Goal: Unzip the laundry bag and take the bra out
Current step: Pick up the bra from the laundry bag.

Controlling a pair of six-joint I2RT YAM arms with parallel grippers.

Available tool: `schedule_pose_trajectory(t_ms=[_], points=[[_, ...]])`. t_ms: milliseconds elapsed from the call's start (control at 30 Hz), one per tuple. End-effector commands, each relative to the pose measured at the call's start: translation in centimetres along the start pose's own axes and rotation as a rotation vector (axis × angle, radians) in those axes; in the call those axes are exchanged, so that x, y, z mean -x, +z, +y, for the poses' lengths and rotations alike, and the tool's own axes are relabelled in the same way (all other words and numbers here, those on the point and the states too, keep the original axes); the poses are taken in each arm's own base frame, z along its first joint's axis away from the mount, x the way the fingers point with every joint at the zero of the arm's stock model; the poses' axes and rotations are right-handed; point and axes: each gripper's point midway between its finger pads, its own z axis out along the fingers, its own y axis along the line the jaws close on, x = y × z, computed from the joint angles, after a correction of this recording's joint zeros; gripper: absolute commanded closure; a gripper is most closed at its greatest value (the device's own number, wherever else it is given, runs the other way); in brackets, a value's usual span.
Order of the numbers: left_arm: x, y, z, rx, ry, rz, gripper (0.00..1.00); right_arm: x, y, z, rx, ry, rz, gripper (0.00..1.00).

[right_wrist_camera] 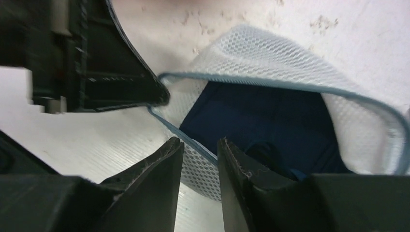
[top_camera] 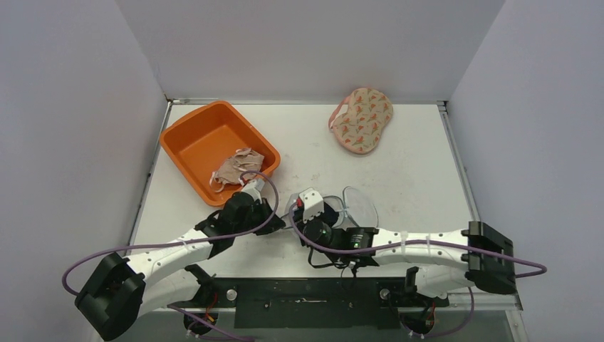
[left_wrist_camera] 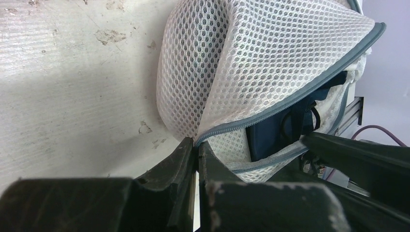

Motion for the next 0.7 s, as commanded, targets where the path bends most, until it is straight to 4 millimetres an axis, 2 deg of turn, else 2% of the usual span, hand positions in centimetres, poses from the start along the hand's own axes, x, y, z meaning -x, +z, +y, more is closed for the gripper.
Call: schedule_pose_trajectory(t_ms=[0, 100, 167, 233, 300, 400, 467, 533, 600, 667], points=[[0.4, -0.5, -0.6, -0.019, -0.012, -0.023, 0.96, -1.2, 1.5, 0.7, 0.019, -0.055, 0.045, 0.69], [0.3, -1.0, -0.5, -0.019, -0.037, -0.031, 0.94, -2.4, 1.6, 1.6, 0.074, -0.062, 0.067, 0.72], [0.3, -1.2, -0.7, -0.028, -0.053, -0.034, 0.87, -3.1, 1.6, 2.0, 0.101, -0.064, 0.081, 0.72], [0.4, -1.4, -1.1, -0.043, -0.069, -0.034, 0.69, -3.9, 1.6, 2.1, 0.115, -0.066, 0.096, 0.72], [0.5, -1.6, -1.8, -0.068, -0.081, -0.031, 0.43, -4.8, 1.6, 1.9, 0.115, -0.065, 0.113, 0.72], [0.8, -1.9, -2.9, -0.110, -0.100, -0.030, 0.25, -5.6, 1.8, 2.0, 0.124, -0.042, 0.112, 0.71], [0.8, -1.9, -3.3, -0.126, -0.105, -0.026, 0.22, -6.0, 1.9, 2.0, 0.128, -0.032, 0.112, 0.70], [0.7, -1.7, -3.4, -0.126, -0.098, -0.020, 0.23, -6.0, 1.9, 2.3, 0.142, -0.015, 0.103, 0.69], [0.6, -1.4, -2.9, -0.105, -0.094, -0.013, 0.32, -5.8, 1.9, 2.5, 0.151, -0.007, 0.094, 0.68], [0.4, -0.9, -2.2, -0.077, -0.088, -0.004, 0.46, -5.5, 1.8, 2.7, 0.160, 0.002, 0.083, 0.68]])
